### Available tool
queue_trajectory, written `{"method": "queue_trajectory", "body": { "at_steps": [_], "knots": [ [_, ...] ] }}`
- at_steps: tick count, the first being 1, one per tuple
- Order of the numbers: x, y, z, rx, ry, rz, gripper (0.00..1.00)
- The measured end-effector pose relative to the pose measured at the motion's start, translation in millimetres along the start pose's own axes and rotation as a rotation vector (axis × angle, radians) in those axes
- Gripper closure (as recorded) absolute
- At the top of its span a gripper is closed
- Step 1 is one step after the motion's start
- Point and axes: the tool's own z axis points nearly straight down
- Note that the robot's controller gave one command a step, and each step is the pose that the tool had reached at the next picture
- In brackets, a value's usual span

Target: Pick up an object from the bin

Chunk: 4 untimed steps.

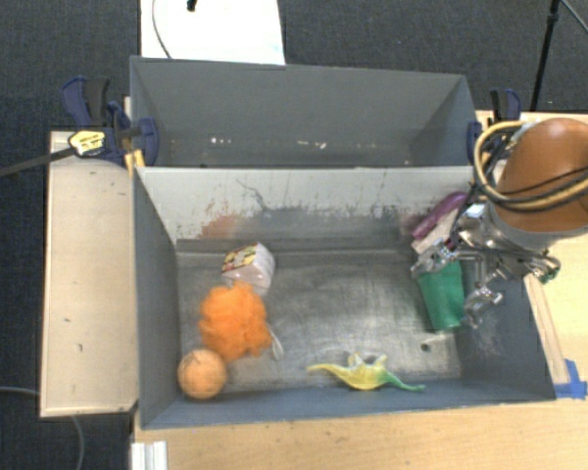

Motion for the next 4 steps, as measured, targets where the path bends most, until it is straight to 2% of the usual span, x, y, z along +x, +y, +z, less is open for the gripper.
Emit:
{"method": "queue_trajectory", "body": {
  "at_steps": [1,2,4],
  "knots": [
    [-21.1,5,45,-0.001,-0.005,-0.124,0.0],
    [-8.2,5,40,0.002,-0.013,-0.461,1.0],
    [-7.5,5,38,-0.001,-0.011,-0.46,1.0]
  ]
}}
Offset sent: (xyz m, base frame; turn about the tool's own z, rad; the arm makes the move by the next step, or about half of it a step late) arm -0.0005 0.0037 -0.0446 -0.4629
